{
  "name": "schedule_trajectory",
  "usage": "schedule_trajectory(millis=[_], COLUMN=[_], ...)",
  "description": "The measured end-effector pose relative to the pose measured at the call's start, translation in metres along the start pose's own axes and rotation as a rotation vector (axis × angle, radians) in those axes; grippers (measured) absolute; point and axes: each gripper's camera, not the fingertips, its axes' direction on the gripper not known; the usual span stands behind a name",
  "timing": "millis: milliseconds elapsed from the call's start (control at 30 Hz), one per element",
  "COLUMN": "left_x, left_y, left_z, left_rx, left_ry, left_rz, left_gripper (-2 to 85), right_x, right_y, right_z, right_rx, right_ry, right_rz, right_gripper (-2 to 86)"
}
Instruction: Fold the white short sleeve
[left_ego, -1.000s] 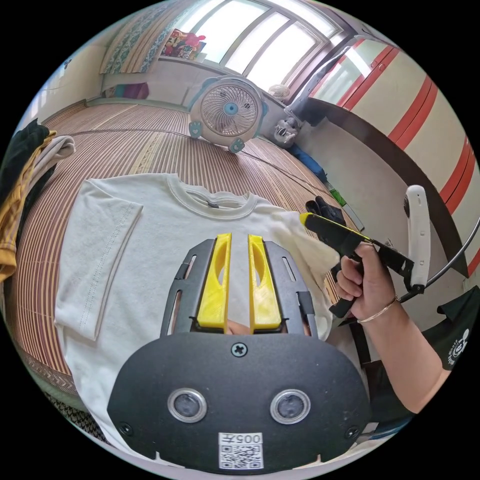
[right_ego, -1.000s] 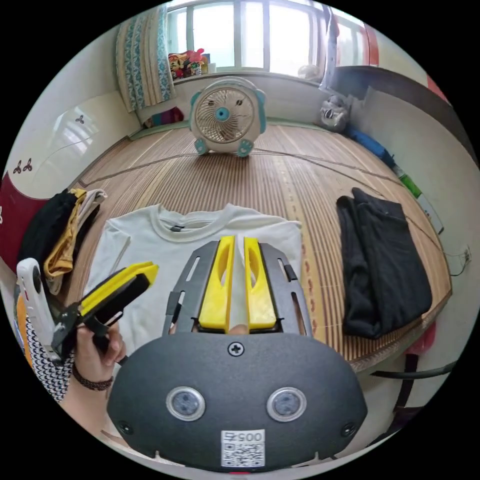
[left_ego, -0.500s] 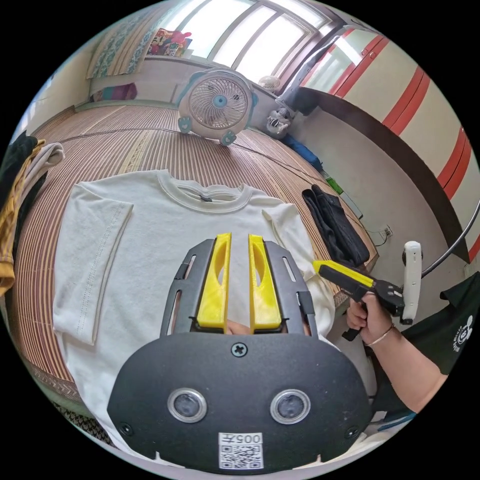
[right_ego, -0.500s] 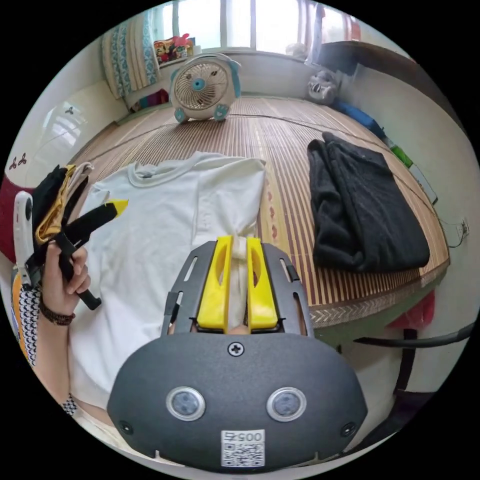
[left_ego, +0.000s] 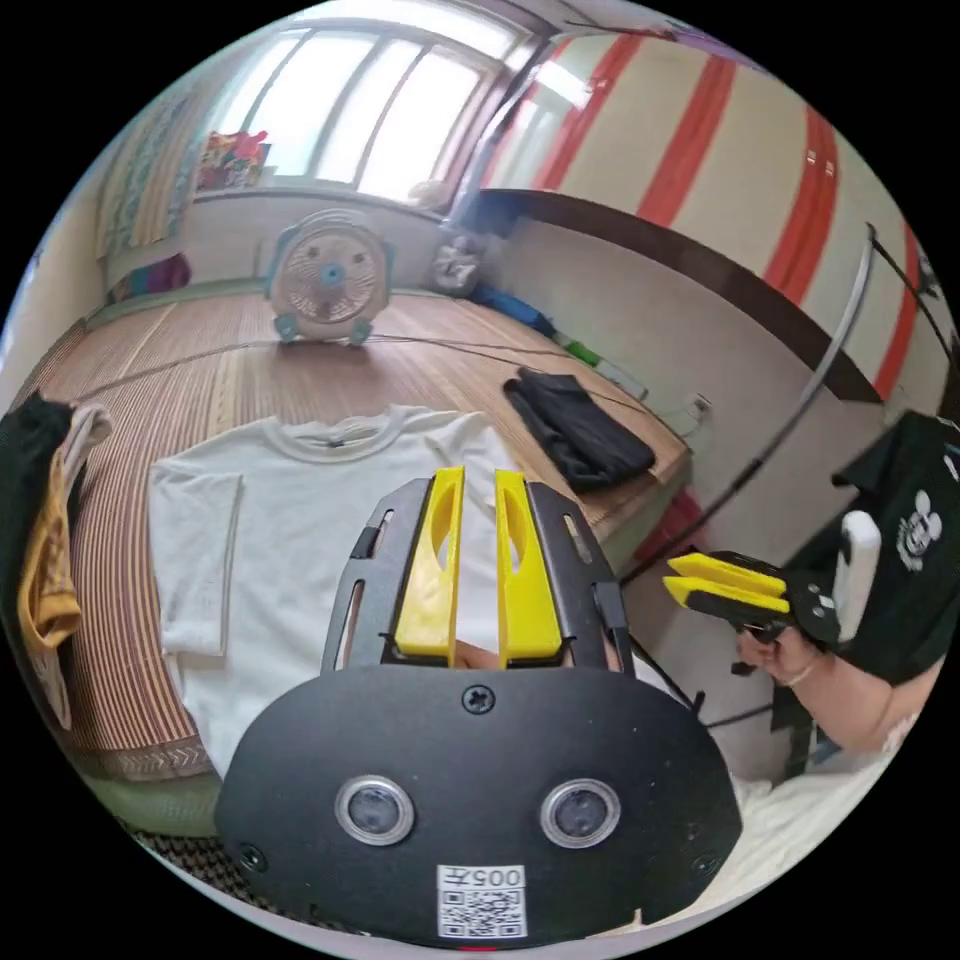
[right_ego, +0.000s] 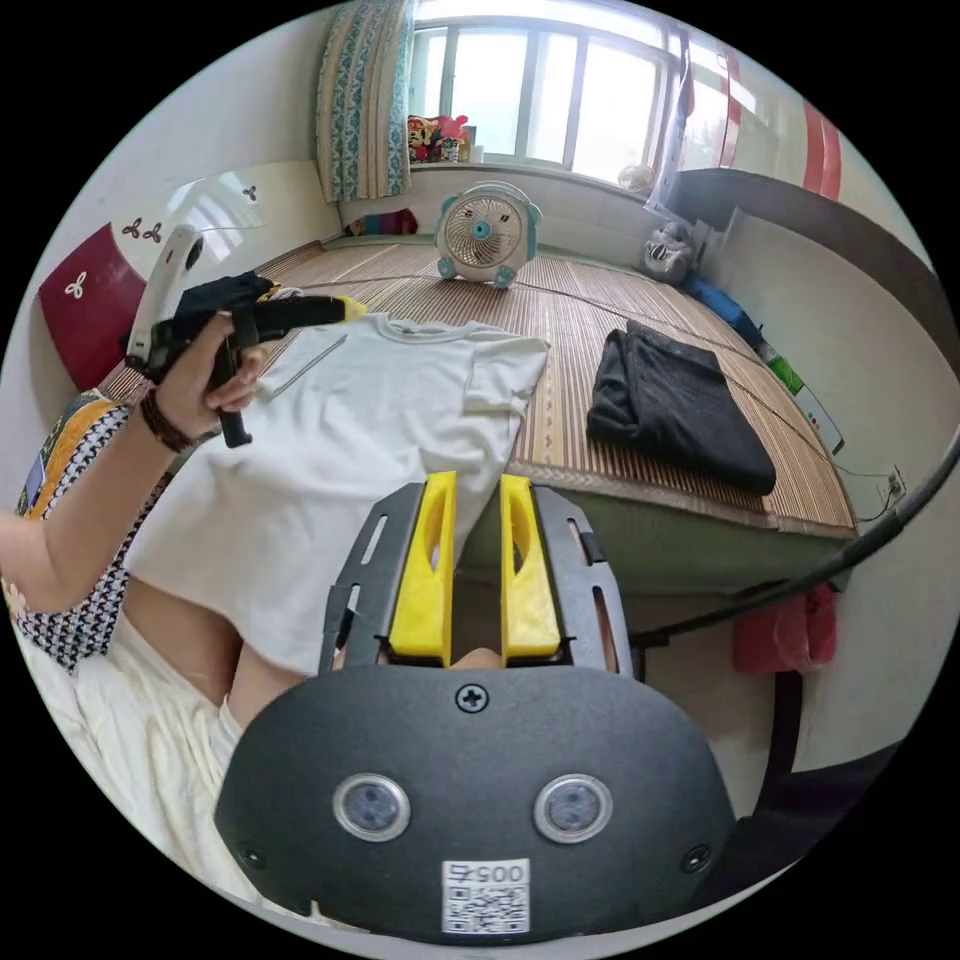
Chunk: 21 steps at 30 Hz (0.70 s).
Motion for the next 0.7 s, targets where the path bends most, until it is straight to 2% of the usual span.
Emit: schedule_trajectory(millis=[167, 233, 333, 533, 700], left_x=[0.087, 0.126, 0.162, 0.187, 0.191], left_y=[0.044, 0.075, 0.113, 0.155, 0.165], left_z=[-0.033, -0.039, -0.047, -0.048, -0.057], left_rx=[-0.13, -0.233, -0.303, -0.395, -0.388], left_ry=[0.149, 0.23, 0.246, 0.168, 0.13], left_rz=[0.279, 0.411, 0.502, 0.478, 0.45], left_gripper=[9.8, 10.9, 11.1, 10.7, 8.6], right_x=[0.001, 0.0, -0.001, 0.0, 0.003], right_y=[0.061, 0.076, 0.098, 0.128, 0.136], right_z=[-0.033, -0.041, -0.045, -0.033, -0.02], right_rx=[-0.051, -0.054, -0.086, -0.146, -0.164], right_ry=[-0.033, -0.076, -0.137, -0.207, -0.233], right_rz=[0.003, -0.016, -0.06, -0.083, -0.056], right_gripper=[6.6, 6.6, 7.1, 7.1, 7.1])
